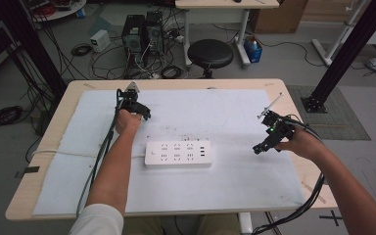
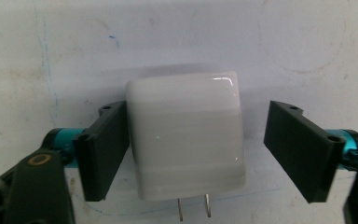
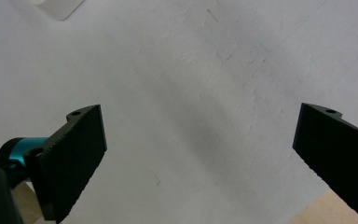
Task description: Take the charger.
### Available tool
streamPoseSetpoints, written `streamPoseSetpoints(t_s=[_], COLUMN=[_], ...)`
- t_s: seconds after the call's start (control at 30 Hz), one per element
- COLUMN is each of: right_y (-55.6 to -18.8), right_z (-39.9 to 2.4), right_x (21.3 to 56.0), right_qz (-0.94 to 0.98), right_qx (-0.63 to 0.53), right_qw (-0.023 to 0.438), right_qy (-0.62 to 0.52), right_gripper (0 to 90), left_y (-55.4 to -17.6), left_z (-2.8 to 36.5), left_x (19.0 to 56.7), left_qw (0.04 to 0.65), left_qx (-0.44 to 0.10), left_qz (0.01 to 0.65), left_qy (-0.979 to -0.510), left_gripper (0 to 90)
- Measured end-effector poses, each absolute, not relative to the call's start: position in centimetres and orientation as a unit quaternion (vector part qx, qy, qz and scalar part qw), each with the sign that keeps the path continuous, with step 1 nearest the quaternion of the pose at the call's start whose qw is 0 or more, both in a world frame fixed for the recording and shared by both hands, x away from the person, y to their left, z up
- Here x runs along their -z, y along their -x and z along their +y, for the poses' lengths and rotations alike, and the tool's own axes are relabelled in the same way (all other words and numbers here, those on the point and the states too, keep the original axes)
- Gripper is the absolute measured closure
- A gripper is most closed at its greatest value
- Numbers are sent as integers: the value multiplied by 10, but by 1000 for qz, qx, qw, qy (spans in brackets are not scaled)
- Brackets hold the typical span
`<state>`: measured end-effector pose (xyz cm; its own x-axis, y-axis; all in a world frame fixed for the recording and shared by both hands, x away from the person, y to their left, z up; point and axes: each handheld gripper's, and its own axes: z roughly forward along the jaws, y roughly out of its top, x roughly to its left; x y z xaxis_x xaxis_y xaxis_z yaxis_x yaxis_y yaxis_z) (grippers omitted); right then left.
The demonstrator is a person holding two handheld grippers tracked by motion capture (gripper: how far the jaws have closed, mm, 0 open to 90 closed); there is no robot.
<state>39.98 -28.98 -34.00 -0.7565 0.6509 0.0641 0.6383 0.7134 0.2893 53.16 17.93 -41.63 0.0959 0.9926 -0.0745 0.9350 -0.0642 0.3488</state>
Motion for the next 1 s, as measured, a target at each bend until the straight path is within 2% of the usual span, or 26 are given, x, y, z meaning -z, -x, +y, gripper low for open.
streamPoseSetpoints(t_s=[0.27,0.67,1.0], right_y=[-399,-398,-396], right_z=[-291,-290,-287], right_x=[340,339,338], right_qz=[921,921,920], right_qx=[-150,-148,-148], right_qw=[20,21,25], right_qy=[-358,-359,-362], right_gripper=[20,20,20], left_y=[-530,-526,-508], left_z=[183,188,196], left_x=[415,408,373], left_qw=[155,171,222], left_qx=[-101,-110,-111], left_qz=[658,653,619], left_qy=[-730,-730,-745], left_gripper=[398,424,425])
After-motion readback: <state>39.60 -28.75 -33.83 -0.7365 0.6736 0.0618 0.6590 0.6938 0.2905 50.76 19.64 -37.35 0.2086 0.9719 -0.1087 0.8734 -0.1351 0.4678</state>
